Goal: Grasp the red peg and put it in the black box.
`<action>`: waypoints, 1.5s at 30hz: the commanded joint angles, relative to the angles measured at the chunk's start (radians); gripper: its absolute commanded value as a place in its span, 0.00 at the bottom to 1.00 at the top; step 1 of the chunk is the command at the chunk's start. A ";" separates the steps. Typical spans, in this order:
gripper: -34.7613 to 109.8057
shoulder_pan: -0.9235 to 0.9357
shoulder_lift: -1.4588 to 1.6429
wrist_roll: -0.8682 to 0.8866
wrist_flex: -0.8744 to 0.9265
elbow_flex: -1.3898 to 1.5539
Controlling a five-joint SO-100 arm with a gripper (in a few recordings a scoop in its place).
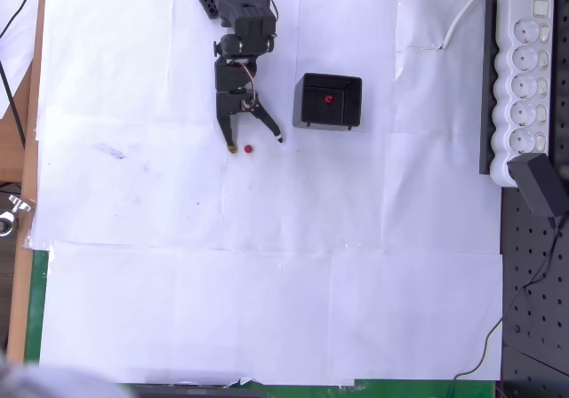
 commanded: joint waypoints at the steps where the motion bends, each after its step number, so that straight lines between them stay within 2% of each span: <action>1: 0.54 -0.077 -0.014 -0.003 0.002 0.000; 17: 0.54 -0.143 0.025 -0.008 -0.040 0.017; 45: 0.54 -0.063 0.034 -0.037 -0.034 0.043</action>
